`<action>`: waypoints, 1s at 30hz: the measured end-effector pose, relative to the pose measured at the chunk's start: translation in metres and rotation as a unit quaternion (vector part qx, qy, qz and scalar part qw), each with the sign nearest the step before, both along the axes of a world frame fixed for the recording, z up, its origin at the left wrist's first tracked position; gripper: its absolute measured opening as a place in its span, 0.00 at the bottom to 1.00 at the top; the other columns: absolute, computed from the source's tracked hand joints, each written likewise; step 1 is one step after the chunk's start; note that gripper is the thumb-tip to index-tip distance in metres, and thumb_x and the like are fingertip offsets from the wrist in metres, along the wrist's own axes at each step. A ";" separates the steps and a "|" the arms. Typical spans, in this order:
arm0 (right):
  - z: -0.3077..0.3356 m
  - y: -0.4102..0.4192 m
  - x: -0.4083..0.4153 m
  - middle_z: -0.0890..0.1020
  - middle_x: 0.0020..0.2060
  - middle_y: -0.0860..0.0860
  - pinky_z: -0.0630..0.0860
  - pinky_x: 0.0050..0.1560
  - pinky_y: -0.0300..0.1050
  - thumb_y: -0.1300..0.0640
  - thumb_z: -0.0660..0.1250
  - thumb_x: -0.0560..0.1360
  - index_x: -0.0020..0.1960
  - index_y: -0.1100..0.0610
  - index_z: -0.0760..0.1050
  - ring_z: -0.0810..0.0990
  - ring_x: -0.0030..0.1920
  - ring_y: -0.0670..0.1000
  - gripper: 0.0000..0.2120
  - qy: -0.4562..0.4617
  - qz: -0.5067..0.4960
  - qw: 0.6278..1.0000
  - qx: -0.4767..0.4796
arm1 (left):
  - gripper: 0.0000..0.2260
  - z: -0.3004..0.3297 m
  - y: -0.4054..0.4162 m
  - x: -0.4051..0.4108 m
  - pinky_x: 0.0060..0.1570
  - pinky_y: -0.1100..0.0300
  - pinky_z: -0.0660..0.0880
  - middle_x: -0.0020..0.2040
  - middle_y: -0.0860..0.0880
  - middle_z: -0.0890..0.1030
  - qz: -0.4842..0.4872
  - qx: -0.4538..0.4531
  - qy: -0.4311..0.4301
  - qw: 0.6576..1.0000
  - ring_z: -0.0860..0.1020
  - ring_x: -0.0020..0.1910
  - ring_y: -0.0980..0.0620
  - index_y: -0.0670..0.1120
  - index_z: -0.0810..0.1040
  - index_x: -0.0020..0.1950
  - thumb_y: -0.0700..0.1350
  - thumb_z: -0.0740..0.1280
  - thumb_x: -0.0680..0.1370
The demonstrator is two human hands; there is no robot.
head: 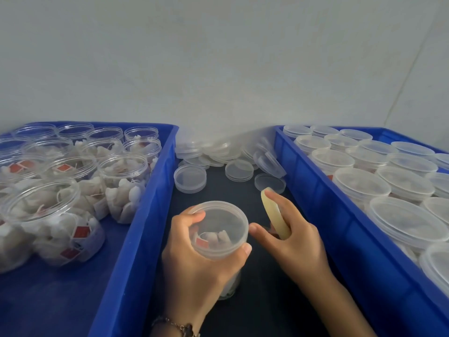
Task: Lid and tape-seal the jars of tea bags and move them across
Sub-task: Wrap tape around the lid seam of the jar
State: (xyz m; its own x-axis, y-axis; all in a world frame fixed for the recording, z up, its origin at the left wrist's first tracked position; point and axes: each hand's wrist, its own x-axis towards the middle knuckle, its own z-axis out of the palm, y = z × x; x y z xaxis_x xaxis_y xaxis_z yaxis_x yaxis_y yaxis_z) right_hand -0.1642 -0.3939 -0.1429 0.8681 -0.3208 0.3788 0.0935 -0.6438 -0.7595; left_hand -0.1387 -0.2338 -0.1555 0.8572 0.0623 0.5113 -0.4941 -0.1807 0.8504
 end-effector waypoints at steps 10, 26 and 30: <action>-0.002 0.016 0.005 0.67 0.43 0.14 0.74 0.52 0.45 0.38 0.69 0.64 0.62 0.26 0.58 0.76 0.53 0.41 0.31 -0.083 -0.047 0.994 -0.052 | 0.29 0.002 -0.010 -0.003 0.47 0.78 0.68 0.55 0.62 0.75 0.041 -0.038 -0.034 0.998 0.74 0.54 0.70 0.58 0.69 0.50 0.60 0.73 0.53; 0.002 0.023 0.023 0.79 0.40 0.40 0.78 0.47 0.54 0.51 0.70 0.72 0.65 0.27 0.59 0.79 0.42 0.47 0.32 -0.086 -0.030 0.992 -0.082 | 0.30 -0.002 -0.017 0.001 0.44 0.81 0.67 0.57 0.62 0.73 0.076 -0.041 -0.051 0.995 0.72 0.50 0.75 0.52 0.69 0.51 0.60 0.72 0.53; 0.000 0.023 0.029 0.83 0.45 0.46 0.78 0.49 0.54 0.56 0.70 0.73 0.60 0.23 0.61 0.81 0.45 0.48 0.32 -0.089 -0.021 0.993 -0.070 | 0.30 -0.002 -0.018 0.002 0.44 0.82 0.66 0.56 0.66 0.72 0.088 -0.030 -0.039 0.995 0.71 0.50 0.76 0.57 0.67 0.51 0.63 0.72 0.52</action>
State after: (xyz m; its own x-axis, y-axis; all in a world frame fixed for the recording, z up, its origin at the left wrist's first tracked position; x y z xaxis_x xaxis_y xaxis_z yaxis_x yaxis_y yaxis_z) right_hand -0.1355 -0.3705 -0.1426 0.7702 -0.2891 0.5685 0.1889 -0.7480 -0.6362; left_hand -0.1366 -0.2516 -0.1575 0.7881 0.2405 0.5666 -0.5245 -0.2193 0.8227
